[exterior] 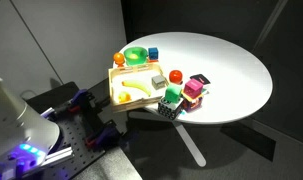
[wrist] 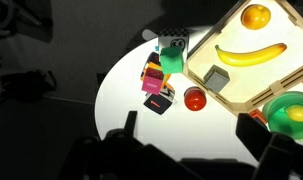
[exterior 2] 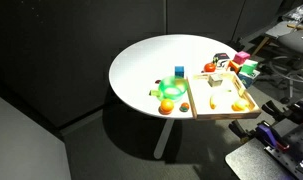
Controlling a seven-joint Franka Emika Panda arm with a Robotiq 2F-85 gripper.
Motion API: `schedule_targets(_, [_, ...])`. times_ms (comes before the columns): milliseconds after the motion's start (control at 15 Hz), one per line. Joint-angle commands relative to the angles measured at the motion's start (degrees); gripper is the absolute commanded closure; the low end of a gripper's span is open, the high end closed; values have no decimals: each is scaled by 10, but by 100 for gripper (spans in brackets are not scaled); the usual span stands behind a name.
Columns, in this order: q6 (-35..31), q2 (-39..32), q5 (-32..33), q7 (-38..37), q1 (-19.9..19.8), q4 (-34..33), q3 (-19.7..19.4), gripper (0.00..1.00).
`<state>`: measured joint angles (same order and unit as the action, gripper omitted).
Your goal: Pick up the lime green block and put it on the tray
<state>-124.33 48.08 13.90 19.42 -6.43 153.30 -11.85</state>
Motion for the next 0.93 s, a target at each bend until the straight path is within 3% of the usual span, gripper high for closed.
schedule_targets(0, [1, 0, 0, 0, 1, -1, 0, 0])
schedule_targets(867, [2, -31, -9, -30, 4, -23, 14, 0])
